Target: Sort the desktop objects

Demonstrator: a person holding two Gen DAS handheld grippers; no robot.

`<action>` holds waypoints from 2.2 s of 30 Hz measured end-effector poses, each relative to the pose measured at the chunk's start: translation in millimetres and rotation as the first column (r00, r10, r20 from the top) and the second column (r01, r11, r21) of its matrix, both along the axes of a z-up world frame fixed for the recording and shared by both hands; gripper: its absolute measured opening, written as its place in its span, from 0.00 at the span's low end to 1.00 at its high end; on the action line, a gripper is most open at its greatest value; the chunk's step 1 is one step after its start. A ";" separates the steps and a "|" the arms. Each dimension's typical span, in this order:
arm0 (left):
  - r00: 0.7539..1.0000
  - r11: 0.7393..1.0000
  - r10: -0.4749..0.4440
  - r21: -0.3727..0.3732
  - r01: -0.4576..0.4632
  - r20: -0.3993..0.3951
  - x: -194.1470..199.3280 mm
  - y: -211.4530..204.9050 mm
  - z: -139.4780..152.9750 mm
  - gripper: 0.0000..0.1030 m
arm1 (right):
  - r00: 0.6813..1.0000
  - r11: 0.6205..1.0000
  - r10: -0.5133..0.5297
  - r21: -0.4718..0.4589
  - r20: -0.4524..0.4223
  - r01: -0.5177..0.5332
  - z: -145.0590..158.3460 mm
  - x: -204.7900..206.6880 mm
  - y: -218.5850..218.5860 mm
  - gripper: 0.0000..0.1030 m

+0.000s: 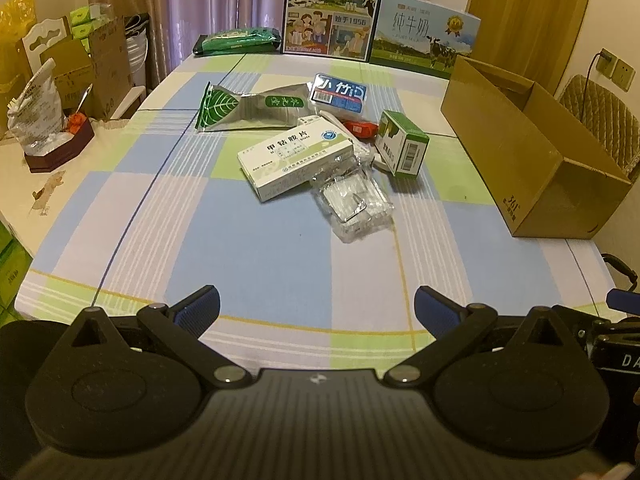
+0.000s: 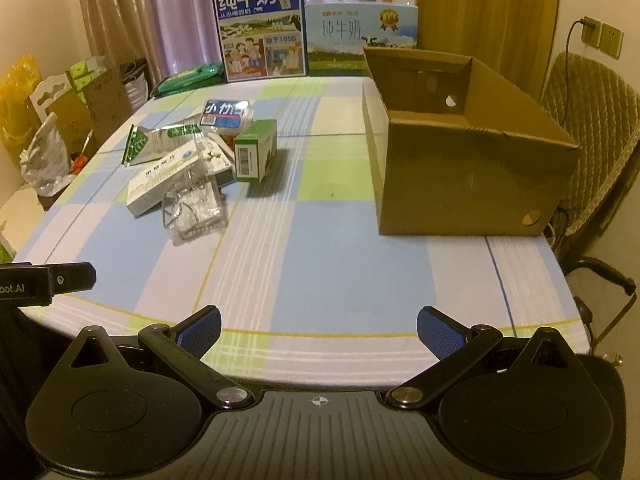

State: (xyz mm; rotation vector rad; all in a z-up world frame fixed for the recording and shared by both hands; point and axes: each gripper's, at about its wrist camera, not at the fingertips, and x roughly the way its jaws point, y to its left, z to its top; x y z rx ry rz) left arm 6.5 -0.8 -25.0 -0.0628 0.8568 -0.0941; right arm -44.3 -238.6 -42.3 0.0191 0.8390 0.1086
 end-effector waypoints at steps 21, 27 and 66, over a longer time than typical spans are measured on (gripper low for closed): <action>0.999 0.999 -0.026 -0.022 0.025 -0.044 5.7 4.1 -16.2 0.99 | 0.997 1.000 -0.001 0.027 -0.074 0.003 -30.8 9.1 -0.6 0.98; 0.999 0.999 -0.041 -0.016 0.040 -0.033 15.2 8.8 -15.6 0.99 | 0.999 0.999 0.031 0.031 -0.036 -0.030 -30.5 16.3 4.8 0.98; 0.757 0.712 -0.654 0.328 0.621 -0.013 197.9 46.3 -70.9 0.91 | 0.802 0.810 0.570 -0.286 0.178 -0.512 -83.4 131.3 143.6 0.92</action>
